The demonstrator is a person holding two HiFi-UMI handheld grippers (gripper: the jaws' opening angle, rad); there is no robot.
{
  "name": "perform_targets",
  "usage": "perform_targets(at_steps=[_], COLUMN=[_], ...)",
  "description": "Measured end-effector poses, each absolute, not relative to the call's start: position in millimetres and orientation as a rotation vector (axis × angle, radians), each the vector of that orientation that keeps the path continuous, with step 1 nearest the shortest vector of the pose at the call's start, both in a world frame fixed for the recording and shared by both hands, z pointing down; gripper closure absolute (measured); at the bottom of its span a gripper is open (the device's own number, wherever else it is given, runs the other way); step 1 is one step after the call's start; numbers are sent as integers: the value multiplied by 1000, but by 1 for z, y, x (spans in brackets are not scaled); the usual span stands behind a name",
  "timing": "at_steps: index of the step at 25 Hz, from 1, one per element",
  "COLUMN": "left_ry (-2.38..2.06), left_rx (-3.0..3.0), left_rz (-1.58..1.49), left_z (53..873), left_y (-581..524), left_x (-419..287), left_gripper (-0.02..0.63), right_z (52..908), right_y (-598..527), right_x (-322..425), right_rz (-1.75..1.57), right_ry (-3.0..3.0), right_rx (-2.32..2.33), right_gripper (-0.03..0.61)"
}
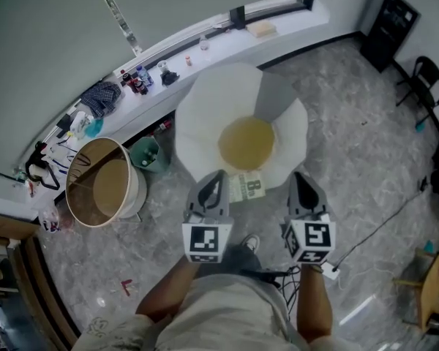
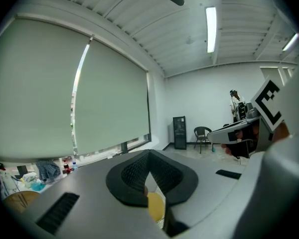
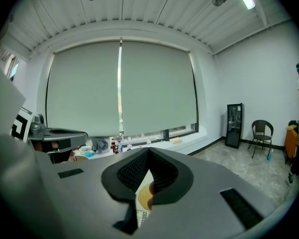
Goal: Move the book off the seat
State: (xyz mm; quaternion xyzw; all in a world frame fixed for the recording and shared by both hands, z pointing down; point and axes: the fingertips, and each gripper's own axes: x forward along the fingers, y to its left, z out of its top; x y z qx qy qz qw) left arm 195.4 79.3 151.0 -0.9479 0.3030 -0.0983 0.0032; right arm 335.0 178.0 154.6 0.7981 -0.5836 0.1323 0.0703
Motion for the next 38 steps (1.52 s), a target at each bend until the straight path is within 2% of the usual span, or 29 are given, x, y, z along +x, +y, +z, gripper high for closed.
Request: perform_targets(at_steps=[22, 32, 38], left_ry=[877, 1028, 1273], left_rx=[-3049, -3031, -3028], left_rz=[-476, -592, -673], left_z=[249, 313, 370], left_y=[-40, -45, -29], left_x=[214, 253, 265], left_gripper=[612, 612, 612], right_z=[256, 325, 377], right_y=[47, 35, 28], right_x=[340, 395, 424], right_rz=[594, 661, 607], right_ry=[-1673, -1765, -1859], right_rx=[2213, 2063, 1901], right_gripper=[577, 577, 577])
